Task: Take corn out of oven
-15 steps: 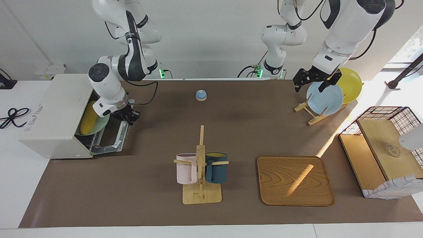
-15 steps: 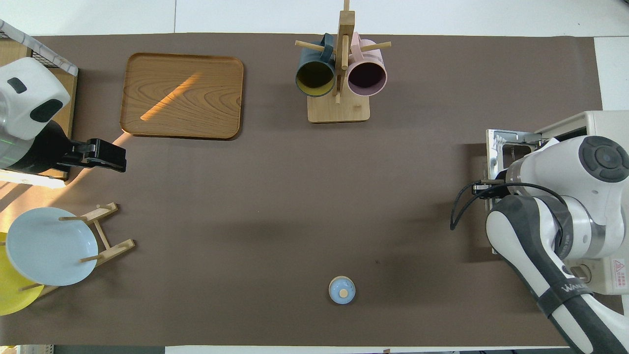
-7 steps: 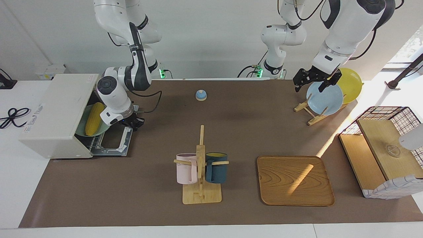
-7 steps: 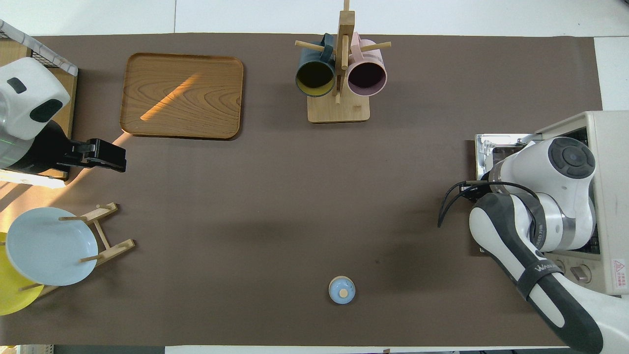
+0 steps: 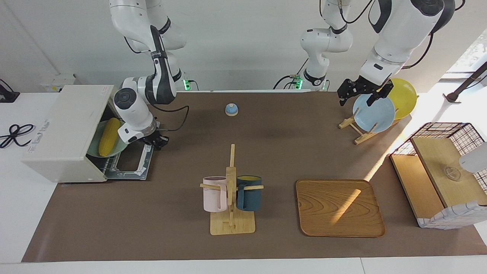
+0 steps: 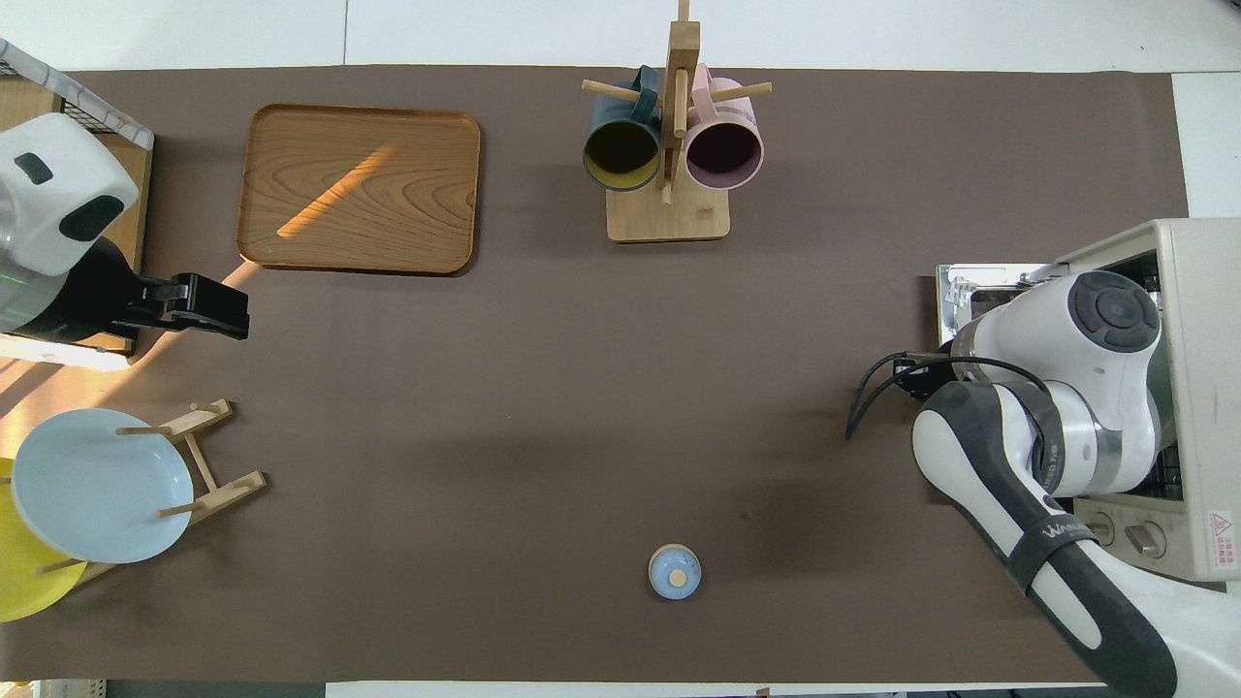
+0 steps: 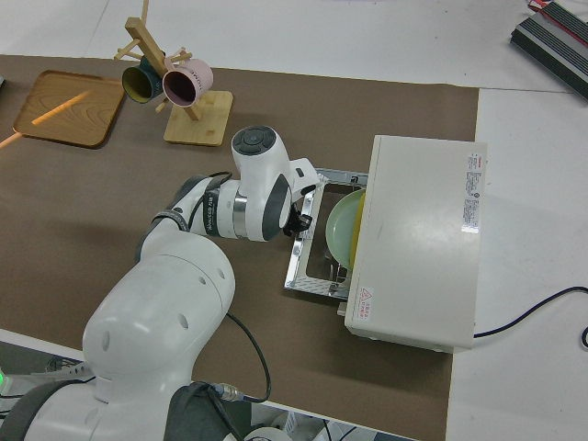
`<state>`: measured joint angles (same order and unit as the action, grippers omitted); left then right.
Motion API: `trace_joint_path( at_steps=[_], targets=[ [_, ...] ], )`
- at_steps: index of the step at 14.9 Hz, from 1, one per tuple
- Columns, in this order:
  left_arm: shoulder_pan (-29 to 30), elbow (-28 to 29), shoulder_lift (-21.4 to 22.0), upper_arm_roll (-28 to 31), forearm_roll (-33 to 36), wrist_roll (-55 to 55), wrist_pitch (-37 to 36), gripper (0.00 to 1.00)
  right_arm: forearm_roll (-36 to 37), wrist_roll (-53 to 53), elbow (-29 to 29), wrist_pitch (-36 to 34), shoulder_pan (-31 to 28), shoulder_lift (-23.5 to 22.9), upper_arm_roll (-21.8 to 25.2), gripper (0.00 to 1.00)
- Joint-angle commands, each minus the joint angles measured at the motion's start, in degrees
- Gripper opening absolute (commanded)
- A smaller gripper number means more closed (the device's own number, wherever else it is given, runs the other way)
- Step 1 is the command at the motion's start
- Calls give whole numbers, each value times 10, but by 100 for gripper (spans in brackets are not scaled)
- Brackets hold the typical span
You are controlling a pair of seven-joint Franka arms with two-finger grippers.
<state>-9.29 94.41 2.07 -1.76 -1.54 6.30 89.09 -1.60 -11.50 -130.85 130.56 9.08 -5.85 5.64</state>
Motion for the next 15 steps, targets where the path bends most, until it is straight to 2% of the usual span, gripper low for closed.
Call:
trace_joint_path(
  at_steps=[1, 3, 5, 7, 10, 15],
  targets=[
    [6, 12, 13, -2, -7, -4, -1, 100, -8, -8, 44, -65, 9, 15, 9, 14],
    [6, 13, 13, -2, -7, -4, -1, 100, -1, -8, 88, -130, 3, 28, 11, 24],
    [6, 12, 13, -2, -7, -4, -1, 100, 32, -7, 106, -172, -8, 41, 13, 50],
    [7, 13, 13, -2, -7, -4, -1, 100, 48, -4, 105, -185, -26, 55, 12, 61],
    [6, 13, 13, -2, -7, -4, 0, 100, 58, 7, 97, -189, -52, 61, 11, 62],
    [6, 12, 13, -2, -7, -3, 4, 100, 75, 96, 68, -147, -72, 68, 11, 53]
  ],
)
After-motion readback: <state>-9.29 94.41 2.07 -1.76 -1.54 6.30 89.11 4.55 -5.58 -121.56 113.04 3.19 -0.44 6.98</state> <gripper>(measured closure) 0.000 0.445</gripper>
